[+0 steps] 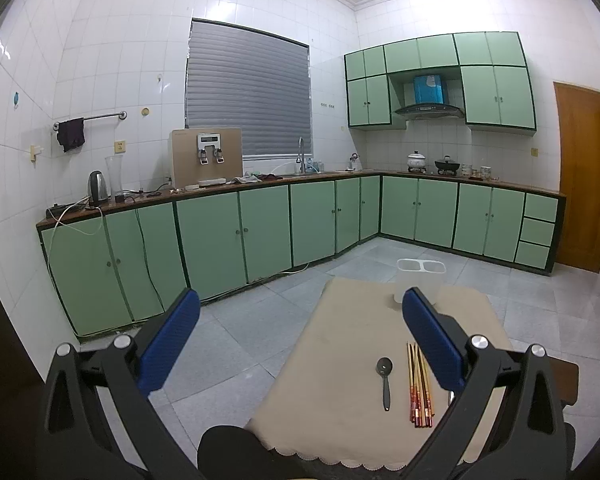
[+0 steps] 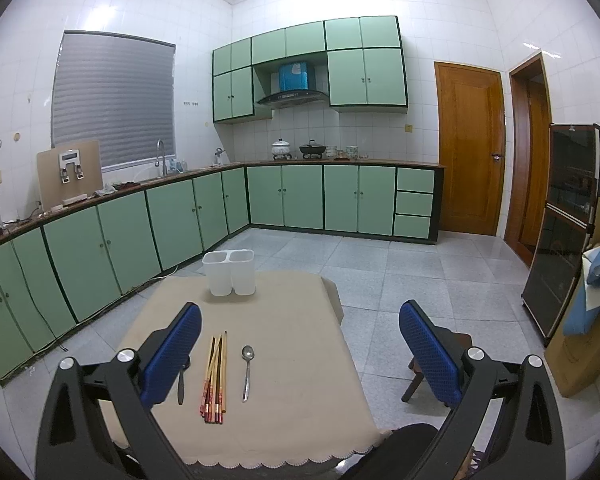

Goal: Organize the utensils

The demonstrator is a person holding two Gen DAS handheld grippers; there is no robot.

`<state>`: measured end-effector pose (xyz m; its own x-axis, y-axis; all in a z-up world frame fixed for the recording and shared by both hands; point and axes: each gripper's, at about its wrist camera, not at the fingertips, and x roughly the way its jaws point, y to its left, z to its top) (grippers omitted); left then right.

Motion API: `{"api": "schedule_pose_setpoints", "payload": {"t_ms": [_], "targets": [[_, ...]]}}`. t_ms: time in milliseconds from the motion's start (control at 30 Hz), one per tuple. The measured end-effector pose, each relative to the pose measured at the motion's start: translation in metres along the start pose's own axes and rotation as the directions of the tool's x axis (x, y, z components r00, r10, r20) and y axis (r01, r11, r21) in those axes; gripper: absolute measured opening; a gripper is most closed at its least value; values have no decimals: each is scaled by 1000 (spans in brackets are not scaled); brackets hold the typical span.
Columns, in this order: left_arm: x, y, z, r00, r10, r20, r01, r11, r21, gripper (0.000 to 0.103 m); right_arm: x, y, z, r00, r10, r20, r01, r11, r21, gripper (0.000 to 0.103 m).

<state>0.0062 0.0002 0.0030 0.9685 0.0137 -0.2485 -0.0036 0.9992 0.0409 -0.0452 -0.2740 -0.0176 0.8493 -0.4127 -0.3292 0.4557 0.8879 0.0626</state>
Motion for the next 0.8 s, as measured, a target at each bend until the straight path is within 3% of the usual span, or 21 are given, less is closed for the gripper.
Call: {"api": "schedule_pose_setpoints", "payload": {"t_ms": [800], "targets": [[1,0,-3,1000,-9,-3,9,1000,1,98,-1,2,-3,1000,2,6,-2,1000,2,97]]}}
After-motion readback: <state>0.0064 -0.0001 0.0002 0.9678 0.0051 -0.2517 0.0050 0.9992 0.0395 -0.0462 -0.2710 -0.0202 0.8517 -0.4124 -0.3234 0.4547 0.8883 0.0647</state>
